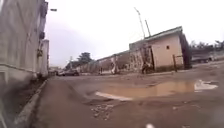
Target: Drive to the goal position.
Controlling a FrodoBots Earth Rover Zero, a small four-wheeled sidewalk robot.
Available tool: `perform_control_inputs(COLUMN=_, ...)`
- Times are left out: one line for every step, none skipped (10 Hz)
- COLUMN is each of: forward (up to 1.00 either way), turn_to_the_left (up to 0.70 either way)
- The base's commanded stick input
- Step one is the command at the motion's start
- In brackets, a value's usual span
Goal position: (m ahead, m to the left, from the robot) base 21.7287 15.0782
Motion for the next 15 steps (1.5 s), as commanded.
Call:
perform_control_inputs(forward=0.00, turn_to_the_left=0.00)
perform_control_inputs(forward=0.00, turn_to_the_left=0.00)
perform_control_inputs(forward=0.00, turn_to_the_left=0.00)
perform_control_inputs(forward=0.00, turn_to_the_left=0.00)
perform_control_inputs(forward=0.00, turn_to_the_left=0.00)
perform_control_inputs(forward=0.00, turn_to_the_left=0.21)
perform_control_inputs(forward=0.00, turn_to_the_left=0.62)
perform_control_inputs(forward=0.00, turn_to_the_left=0.70)
perform_control_inputs(forward=0.01, turn_to_the_left=0.00)
perform_control_inputs(forward=0.35, turn_to_the_left=0.00)
perform_control_inputs(forward=0.70, turn_to_the_left=0.00)
perform_control_inputs(forward=0.70, turn_to_the_left=0.00)
perform_control_inputs(forward=0.70, turn_to_the_left=0.00)
perform_control_inputs(forward=0.70, turn_to_the_left=0.00)
perform_control_inputs(forward=0.64, turn_to_the_left=0.00)
